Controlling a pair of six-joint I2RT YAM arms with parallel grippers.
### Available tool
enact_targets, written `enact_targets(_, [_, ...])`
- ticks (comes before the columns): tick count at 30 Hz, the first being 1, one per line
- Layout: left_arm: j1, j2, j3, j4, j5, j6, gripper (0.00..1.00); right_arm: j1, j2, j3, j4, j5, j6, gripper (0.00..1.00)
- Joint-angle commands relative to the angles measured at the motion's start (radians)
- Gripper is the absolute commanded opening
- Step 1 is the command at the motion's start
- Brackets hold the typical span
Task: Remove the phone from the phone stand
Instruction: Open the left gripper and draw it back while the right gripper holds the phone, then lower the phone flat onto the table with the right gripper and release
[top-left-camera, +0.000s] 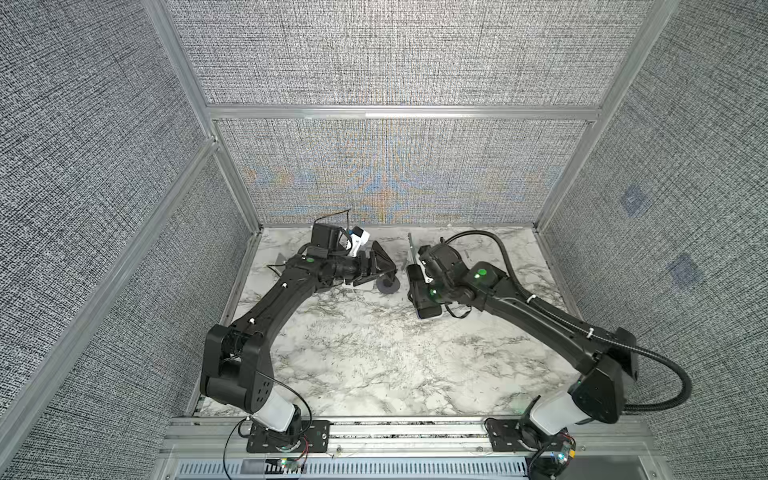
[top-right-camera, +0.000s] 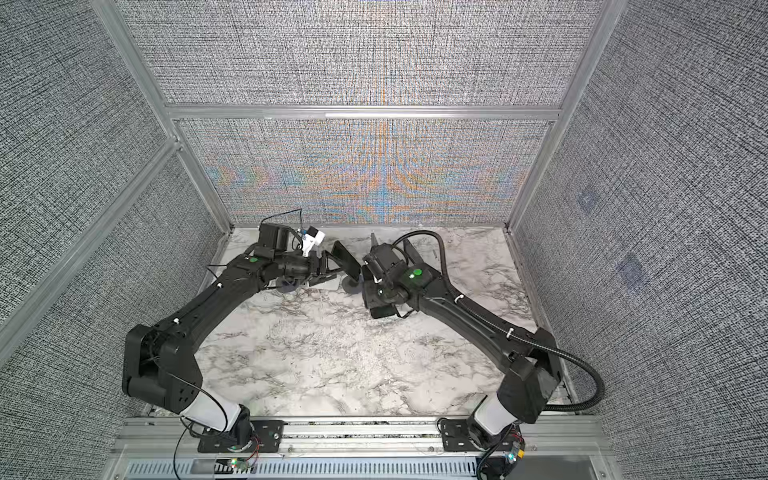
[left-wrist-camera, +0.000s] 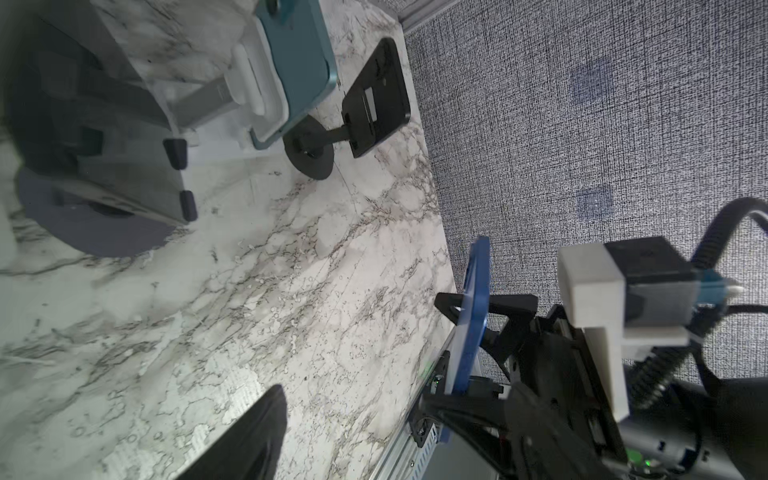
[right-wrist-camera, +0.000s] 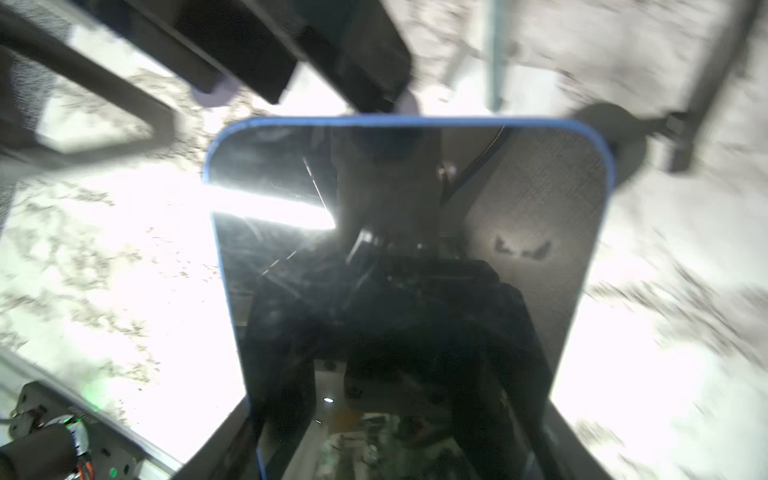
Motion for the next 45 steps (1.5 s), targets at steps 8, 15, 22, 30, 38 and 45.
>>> enact_targets(8, [0.068, -0.012, 0.120, -0.305, -0.197, 0.310, 0.91, -0.143, -0.097, -0.109, -0.230, 0.035, -0.007, 0.36])
enact_targets(15, [0.080, 0.010, 0.134, -0.351, -0.209, 0.421, 0.91, -0.215, -0.134, -0.306, -0.074, 0.002, -0.060, 0.36])
enact_targets(22, [0.084, 0.003, 0.059, -0.273, -0.188, 0.412, 0.91, -0.255, -0.072, -0.424, 0.078, -0.015, -0.080, 0.41])
enact_targets(30, [0.108, 0.001, 0.020, -0.267, -0.190, 0.420, 0.89, -0.316, 0.043, -0.436, 0.147, -0.045, -0.134, 0.49])
enact_targets(38, [0.110, -0.003, 0.015, -0.269, -0.207, 0.431, 0.89, -0.366, 0.126, -0.412, 0.150, -0.068, -0.183, 0.50])
enact_targets(45, [0.110, 0.002, 0.016, -0.273, -0.212, 0.433, 0.89, -0.376, 0.190, -0.371, 0.124, -0.068, -0.208, 0.54])
